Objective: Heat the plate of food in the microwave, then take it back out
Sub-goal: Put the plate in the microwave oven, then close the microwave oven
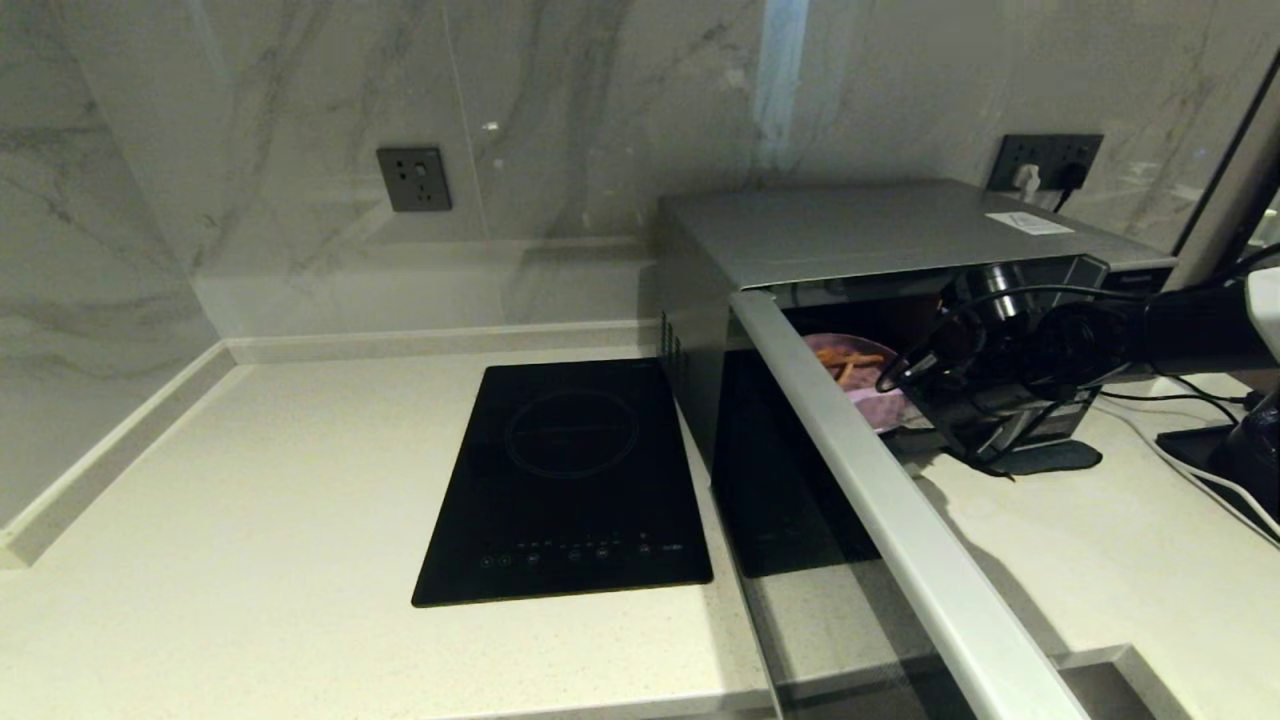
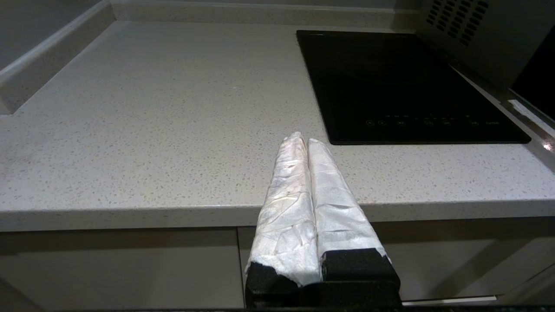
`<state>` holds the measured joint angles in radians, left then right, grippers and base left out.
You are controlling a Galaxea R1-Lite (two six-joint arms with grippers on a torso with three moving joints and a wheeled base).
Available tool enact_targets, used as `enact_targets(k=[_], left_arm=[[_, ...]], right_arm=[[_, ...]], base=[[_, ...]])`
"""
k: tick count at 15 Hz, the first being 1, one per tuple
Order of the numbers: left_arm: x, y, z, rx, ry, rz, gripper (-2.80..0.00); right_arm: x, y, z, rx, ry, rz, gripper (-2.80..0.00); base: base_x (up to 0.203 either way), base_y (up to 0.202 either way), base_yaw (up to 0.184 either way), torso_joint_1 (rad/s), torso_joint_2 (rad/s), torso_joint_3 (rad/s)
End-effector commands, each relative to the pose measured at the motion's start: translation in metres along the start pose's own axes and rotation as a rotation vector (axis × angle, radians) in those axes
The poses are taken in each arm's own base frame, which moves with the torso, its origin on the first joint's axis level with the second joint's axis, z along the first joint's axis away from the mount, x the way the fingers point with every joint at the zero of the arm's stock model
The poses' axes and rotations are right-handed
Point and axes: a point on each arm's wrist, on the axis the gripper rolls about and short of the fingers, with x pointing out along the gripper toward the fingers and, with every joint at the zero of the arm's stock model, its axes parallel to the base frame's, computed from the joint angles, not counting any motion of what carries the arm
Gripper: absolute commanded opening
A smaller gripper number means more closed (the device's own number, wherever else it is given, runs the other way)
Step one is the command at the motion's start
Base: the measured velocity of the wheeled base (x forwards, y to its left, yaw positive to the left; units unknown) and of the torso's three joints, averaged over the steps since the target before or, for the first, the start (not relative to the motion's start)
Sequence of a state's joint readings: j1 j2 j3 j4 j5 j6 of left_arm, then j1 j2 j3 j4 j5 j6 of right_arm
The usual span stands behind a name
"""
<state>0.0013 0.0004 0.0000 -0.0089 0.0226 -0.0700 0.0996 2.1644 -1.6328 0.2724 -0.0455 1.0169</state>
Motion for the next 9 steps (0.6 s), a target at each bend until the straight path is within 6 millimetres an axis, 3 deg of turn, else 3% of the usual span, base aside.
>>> enact_targets(k=[1, 6, 9], left_arm=[[0.0, 0.0, 0.0, -0.001, 0.001, 0.001, -2.8], [0.0, 0.0, 0.0, -0.001, 0.001, 0.001, -2.8], [0.0, 0.0, 0.0, -0.001, 0.001, 0.001, -2.8]], right_arm=[[0.002, -0.003, -0.001, -0.024, 0.0, -0.016, 0.0], [-0.006, -0.001, 0.002, -0.027, -0.015, -0.007, 0.0], [-0.024, 0.002, 0.004, -0.025, -0.031, 0.017, 0.0]], base=[[0.0, 0.0, 0.0, 0.0, 0.0, 0.0], [0.0, 0.0, 0.0, 0.0, 0.0, 0.0], [0.0, 0.0, 0.0, 0.0, 0.0, 0.0]])
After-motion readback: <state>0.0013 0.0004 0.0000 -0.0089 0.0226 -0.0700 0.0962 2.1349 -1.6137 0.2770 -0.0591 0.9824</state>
